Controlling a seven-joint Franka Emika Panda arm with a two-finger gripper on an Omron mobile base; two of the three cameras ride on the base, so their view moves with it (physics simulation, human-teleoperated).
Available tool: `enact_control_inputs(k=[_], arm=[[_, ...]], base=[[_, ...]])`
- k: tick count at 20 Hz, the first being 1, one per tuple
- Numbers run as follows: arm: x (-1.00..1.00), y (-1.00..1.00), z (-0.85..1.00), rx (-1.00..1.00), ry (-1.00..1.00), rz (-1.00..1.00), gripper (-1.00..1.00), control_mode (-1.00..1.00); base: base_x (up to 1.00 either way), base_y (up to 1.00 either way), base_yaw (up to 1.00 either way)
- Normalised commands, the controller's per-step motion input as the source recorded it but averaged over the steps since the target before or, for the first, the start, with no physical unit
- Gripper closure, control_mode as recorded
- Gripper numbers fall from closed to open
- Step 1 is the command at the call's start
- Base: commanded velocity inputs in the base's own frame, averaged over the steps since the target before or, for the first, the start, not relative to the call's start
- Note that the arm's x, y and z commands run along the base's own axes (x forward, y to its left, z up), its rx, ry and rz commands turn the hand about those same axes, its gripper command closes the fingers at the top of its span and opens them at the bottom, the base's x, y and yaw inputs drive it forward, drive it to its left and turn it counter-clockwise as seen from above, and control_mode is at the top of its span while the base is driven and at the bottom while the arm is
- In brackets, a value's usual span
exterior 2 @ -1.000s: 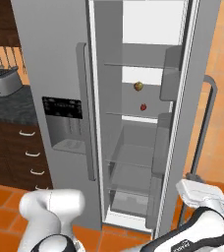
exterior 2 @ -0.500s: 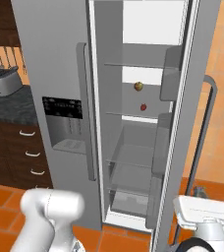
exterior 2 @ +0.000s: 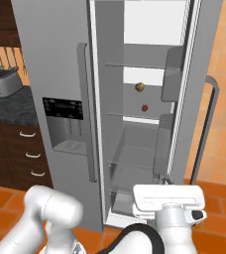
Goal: Take the strawberry from the fridge and place it on top of the pancake, located on the dining counter.
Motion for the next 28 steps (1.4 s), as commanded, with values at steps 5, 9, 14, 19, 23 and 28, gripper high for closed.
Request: enact_control_inputs(k=[5, 9, 14, 19, 23, 28], arm=[[-0.06, 1.00, 0.69, -0.18, 0.00, -0.24, 1.00, -1.00], [0.02, 1.00, 0.44, -0.07, 0.02, -0.45, 1.00, -1.00], [0.72, 1.00, 0.24, -0.21, 0.01, -0.37, 1.00, -1.00], [0.99, 0.62, 0.00, -0.03, 0.07, -0.27, 1.00, -1.00], [0.88, 0.10, -0.22, -0.06, 0.00, -0.29, 1.00, -1.00], [0.97, -0.13, -0.14, 0.03, 0.00, -0.15, 1.00, -1.00]], base=[[0.00, 0.00, 0.00], [0.00, 0.00, 0.00], [0.00, 0.00, 0.00], [0.00, 0.00, 0.00], [0.00, 0.00, 0.00], [0.00, 0.00, 0.00]])
